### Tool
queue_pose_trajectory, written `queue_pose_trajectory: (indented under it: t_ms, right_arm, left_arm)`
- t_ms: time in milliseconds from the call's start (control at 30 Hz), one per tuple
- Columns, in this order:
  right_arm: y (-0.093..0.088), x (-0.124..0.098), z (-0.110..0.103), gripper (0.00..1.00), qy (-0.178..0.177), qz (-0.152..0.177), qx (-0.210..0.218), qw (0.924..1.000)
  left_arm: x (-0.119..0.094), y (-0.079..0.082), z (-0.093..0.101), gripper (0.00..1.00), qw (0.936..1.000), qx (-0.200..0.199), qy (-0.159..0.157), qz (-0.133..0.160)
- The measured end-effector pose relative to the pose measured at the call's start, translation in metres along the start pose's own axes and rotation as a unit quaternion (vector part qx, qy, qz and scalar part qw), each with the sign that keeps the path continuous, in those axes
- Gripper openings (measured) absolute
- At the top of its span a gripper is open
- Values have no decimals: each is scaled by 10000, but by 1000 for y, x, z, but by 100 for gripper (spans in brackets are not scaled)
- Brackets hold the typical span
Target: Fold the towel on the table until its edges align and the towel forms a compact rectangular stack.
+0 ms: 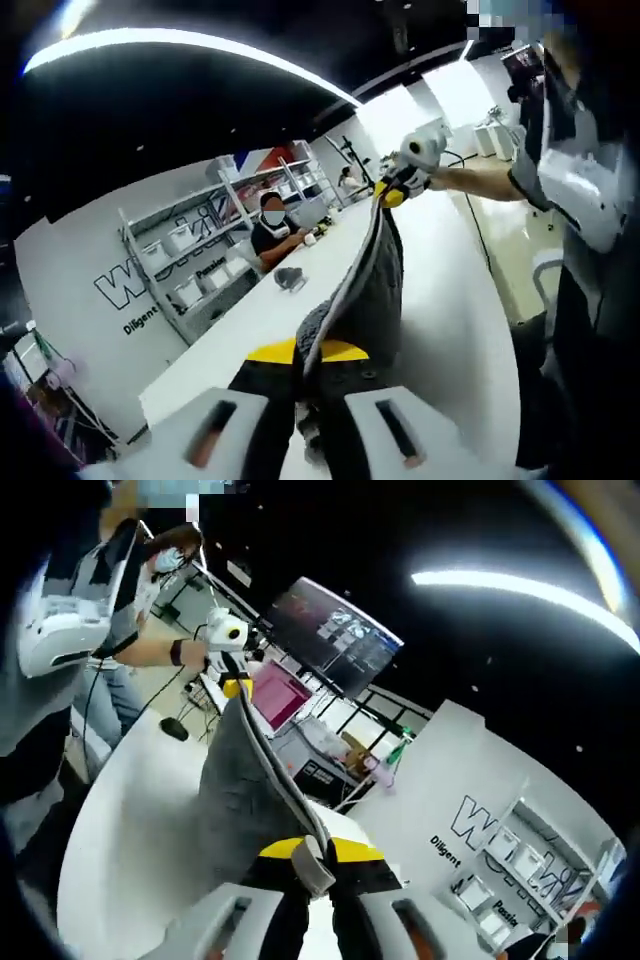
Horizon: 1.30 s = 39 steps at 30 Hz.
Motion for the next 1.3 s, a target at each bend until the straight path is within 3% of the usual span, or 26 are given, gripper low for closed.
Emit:
queue_pose_trajectory:
  t_ms: [67, 167, 200, 233, 267, 300, 333, 400, 500, 567, 633, 700, 733, 833, 867, 900, 933, 1000, 1100, 1300]
  right_arm:
    - [5, 14, 33, 5, 69, 117, 285, 9995]
    - [-5, 38, 82, 5, -122, -248, 132, 9995]
    - [-7, 48, 98, 5, -148, -373, 89, 9992]
    - [-7, 57, 116, 5, -265, -505, -161, 9982]
    - [-2, 63, 134, 5, -487, -514, -424, 9966]
    - [5, 69, 152, 5, -689, -619, -658, 9935]
    - [12, 70, 164, 5, -813, -624, -931, 9904]
    - [27, 67, 181, 5, -1078, -418, -986, 9884]
    - [33, 54, 184, 5, -1171, -234, -1064, 9871]
    - [30, 44, 160, 5, -931, -17, -884, 9917]
    - [10, 33, 117, 5, -469, -74, -916, 9947]
    - [-24, 21, 62, 5, 60, -219, -683, 9974]
    - [-50, 14, 20, 5, 410, -343, -565, 9970]
    - [-110, -3, -75, 4, 1140, -661, 233, 9910]
    - [-126, -9, -102, 4, 1342, -803, 391, 9869]
    - [-139, -13, -124, 4, 1394, -868, 672, 9841]
    - [-150, -18, -145, 4, 1556, -990, 816, 9795]
    - [-159, -25, -171, 4, 1684, -1063, 995, 9749]
    - [-156, -35, -194, 4, 1851, -1111, 1101, 9702]
    - [-138, -43, -201, 5, 2107, -1118, 1120, 9647]
  left_arm:
    - [16, 11, -39, 6, 9998, -156, 5, -155]
    - [45, 17, -92, 6, 9978, -559, 50, -367]
    - [55, 21, -110, 6, 9977, -529, 126, -405]
    - [63, 27, -137, 6, 9965, -442, 513, -485]
    - [67, 35, -147, 6, 9962, -354, 676, -431]
    - [71, 53, -161, 6, 9955, -126, 904, -269]
    - [72, 67, -170, 6, 9937, 228, 1081, -188]
    - [71, 86, -176, 6, 9910, 427, 1265, 26]
    - [68, 99, -160, 6, 9933, 468, 1020, 290]
    - [65, 84, -139, 6, 9930, 864, 801, 54]
    - [63, 55, -105, 6, 9955, 856, 399, -86]
    - [60, 7, -56, 6, 9948, 938, -131, -381]
    - [59, -18, -32, 6, 9930, 977, -383, -542]
    - [55, -90, 39, 6, 9872, 807, -971, -977]
    - [54, -104, 54, 6, 9858, 759, -1109, -1003]
    - [53, -117, 68, 6, 9850, 622, -1222, -1049]
    - [50, -141, 94, 6, 9838, 221, -1373, -1130]
    - [45, -167, 126, 6, 9802, -38, -1570, -1207]
    - [34, -185, 157, 6, 9752, -35, -1779, -1318]
    - [18, -180, 168, 6, 9761, -203, -1744, -1278]
Point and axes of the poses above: the point that each gripper's makers call its tool centre point, and the gripper's own axes: x roughly forward along the fingers, z roughly to its right, y roughly out of its top, the point moved 2 cm from there along -x, roughly backward along the fingers, and after that the axes turned 2 degrees about -x, right-handed, at the moved point
